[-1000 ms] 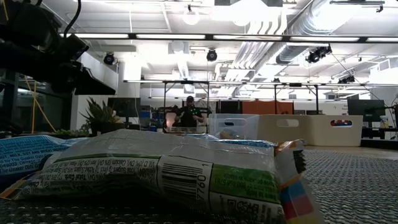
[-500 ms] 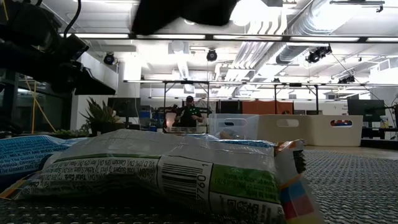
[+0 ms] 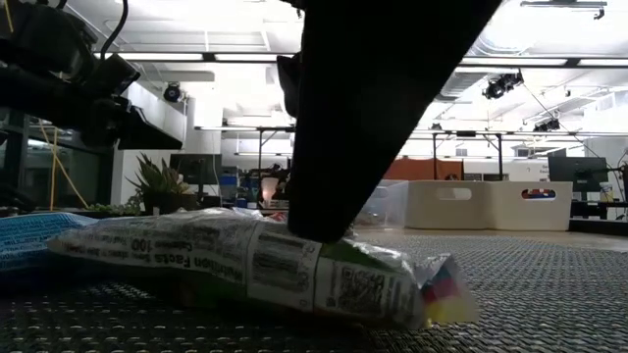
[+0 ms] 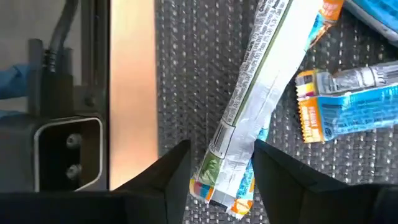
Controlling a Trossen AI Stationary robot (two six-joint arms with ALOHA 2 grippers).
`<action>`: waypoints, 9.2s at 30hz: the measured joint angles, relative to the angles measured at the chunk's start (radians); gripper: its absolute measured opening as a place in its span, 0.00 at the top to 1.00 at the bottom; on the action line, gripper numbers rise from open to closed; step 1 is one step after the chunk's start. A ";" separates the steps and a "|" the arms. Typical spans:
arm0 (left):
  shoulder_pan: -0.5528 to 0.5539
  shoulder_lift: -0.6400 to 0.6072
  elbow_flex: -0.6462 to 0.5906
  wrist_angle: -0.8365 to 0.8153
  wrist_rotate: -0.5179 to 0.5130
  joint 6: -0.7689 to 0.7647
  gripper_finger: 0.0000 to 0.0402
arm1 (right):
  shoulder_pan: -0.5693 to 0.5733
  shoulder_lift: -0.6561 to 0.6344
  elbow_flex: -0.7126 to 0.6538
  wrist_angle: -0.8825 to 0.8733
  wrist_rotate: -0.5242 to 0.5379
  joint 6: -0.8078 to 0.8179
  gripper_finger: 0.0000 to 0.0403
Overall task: Pick and place Granola Bars by type
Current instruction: Put the yellow granola bar into the transparent bin, then put the red granola bar into the gray bin
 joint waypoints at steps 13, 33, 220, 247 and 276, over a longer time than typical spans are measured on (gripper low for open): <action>0.000 0.000 0.000 0.000 0.000 0.000 1.00 | -0.001 0.000 -0.001 0.032 0.061 -0.034 0.62; 0.000 0.000 0.000 0.000 0.000 0.000 1.00 | 0.025 -0.006 -0.140 0.162 0.152 -0.005 0.46; 0.000 0.000 0.000 0.000 0.000 0.000 1.00 | -1.067 -0.571 -0.720 0.269 0.105 0.287 0.61; 0.000 0.000 0.000 0.000 0.000 0.000 1.00 | -0.950 -0.836 -0.718 0.498 -0.121 0.044 0.60; 0.000 0.000 0.000 0.000 0.000 0.000 1.00 | -0.680 -0.835 -0.719 0.543 0.274 0.258 0.60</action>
